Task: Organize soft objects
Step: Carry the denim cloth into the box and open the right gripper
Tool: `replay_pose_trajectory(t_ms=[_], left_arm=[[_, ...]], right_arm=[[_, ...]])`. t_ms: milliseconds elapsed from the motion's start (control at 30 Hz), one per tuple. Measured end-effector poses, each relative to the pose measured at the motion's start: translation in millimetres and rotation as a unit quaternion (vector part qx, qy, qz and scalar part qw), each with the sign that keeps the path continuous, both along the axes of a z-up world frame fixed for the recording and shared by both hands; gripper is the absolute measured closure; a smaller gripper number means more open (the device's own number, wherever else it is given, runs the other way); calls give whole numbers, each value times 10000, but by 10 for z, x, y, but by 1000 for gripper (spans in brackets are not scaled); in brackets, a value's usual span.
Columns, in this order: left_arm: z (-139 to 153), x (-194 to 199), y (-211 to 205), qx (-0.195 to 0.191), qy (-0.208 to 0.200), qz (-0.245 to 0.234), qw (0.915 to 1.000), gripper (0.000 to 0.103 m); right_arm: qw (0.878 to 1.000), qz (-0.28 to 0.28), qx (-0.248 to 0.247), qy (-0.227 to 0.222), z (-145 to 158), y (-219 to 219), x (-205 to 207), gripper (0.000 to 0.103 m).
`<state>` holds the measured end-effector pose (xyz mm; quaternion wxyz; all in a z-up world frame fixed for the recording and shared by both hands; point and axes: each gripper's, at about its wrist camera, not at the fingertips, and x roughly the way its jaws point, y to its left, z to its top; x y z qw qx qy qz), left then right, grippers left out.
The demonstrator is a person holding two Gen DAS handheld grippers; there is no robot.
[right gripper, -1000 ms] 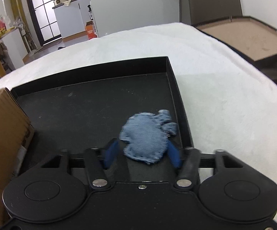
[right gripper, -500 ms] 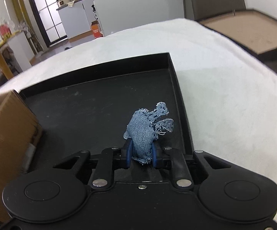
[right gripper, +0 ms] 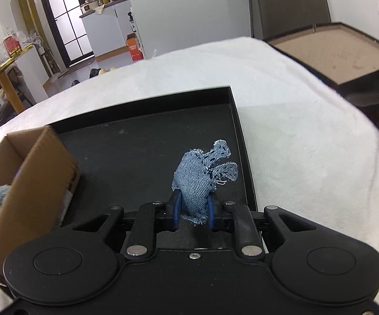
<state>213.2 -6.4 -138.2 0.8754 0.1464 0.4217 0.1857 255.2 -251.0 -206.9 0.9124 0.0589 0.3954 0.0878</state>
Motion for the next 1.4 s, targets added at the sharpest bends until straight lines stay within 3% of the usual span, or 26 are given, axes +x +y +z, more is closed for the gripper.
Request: replay_pose_trajectory(t_ms=[500,967,1033,1200,1400], left_arm=[[109,-240,242,-580,-333,-172,9976,1],[111,-354,447,-1005,-389,-209,9940,4],[89,-342,479,-1094,-323,-218,9932,7],[8,-286,593,-1334,-71,-96,9910,28],[-54,-251,686,-1535,105,48,9881,34]], right_arm=[[9985,41,-246,-494,640,257,-292,83],[9967,256,-459,-626,904,761,-479,83],[9962,315,-483,-646,957,843,-489,83],[9952,508,-459,-706,1078,1032,-513,83],[9935,803,-486,-642,1105,1296,-487,83]])
